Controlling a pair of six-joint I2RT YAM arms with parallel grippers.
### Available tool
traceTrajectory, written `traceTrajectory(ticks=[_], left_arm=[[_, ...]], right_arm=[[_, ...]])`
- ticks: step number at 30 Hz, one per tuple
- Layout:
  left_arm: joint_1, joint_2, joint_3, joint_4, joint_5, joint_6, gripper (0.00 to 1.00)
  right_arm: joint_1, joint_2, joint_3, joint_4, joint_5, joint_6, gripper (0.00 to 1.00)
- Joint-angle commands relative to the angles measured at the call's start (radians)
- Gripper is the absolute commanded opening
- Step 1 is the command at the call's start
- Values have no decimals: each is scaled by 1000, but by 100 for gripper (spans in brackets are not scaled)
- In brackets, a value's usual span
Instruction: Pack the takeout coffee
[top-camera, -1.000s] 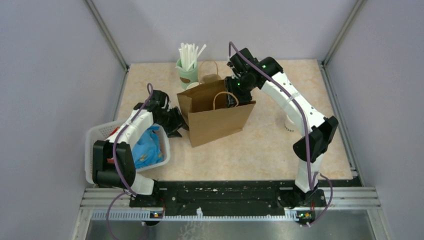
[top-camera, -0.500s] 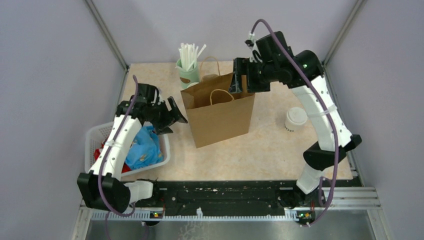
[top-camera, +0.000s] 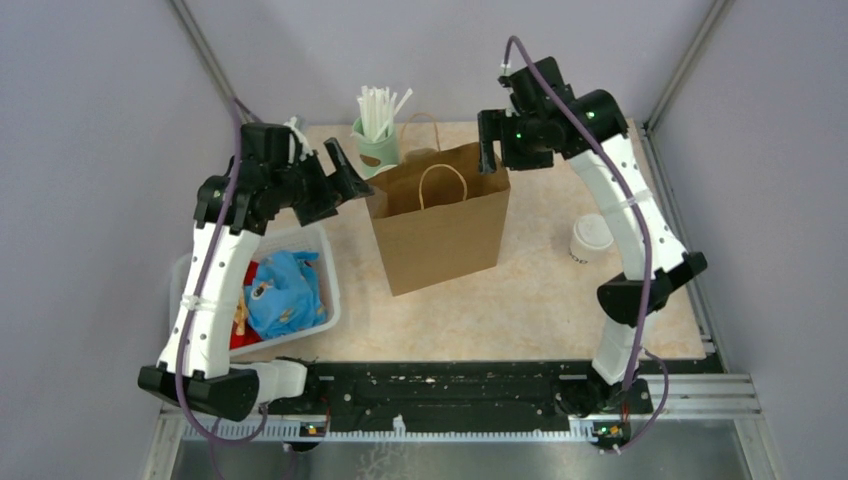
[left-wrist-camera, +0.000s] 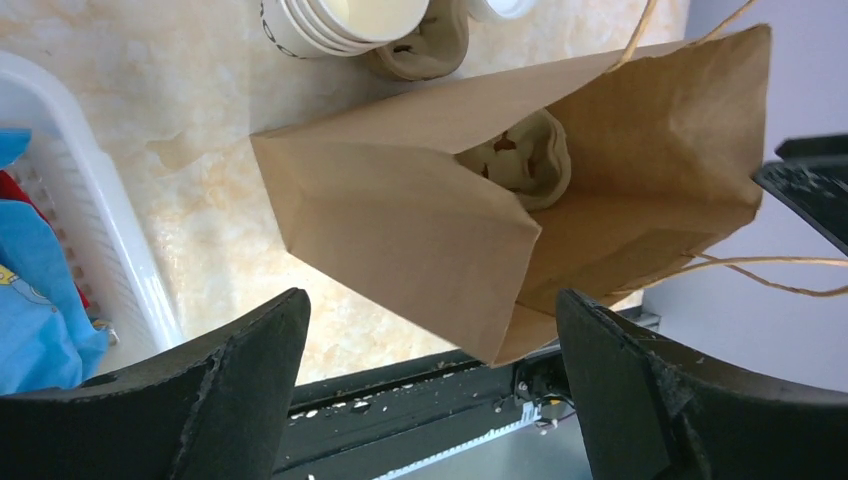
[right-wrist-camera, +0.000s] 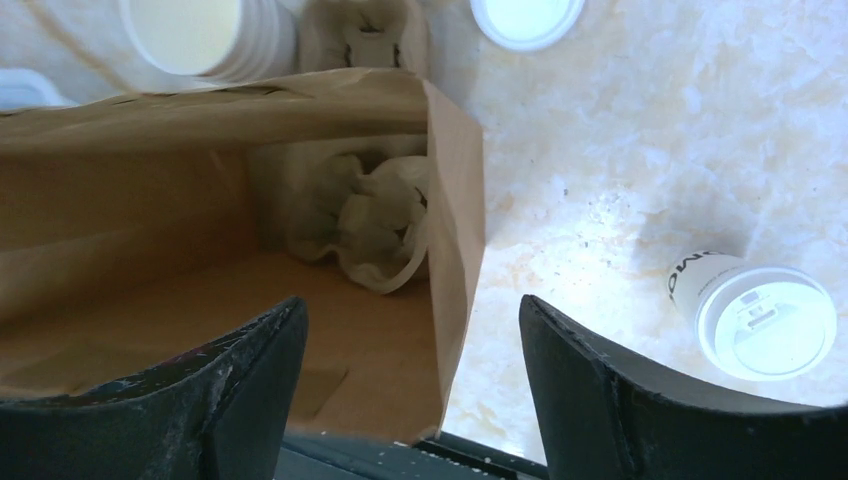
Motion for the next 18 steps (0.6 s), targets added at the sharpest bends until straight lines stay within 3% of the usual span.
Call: traceTrajectory(ticks=[1,3,7,11,14,15,16,18], left_arm=[[-149,119,94,-66,-175,-71,97],[-196,174,137,-105,-248,-105,93],[-242,241,204,-140,-405,-130,79],[-277,281,255,-138,-499,-97,65],[-295,313,290,-137,-540,-37,43],[-296,321,303,-139,-540,-14,31],[-295,330,330,-149,-538,5,18],[-298,352,412,-188,-532,40,0]], right_arm=[[7,56,48,25,49,-54,74],[14,72,39,43,75,-66,67],[27,109,43,39,156,-71,43],[71,120,40,44,246,-95,29],[83,114,41,46,264,-103,8],[83,111,47,42,267,-102,1],[83,104,58,33,267,-98,0],[84,93,120,-4,257,-87,0]])
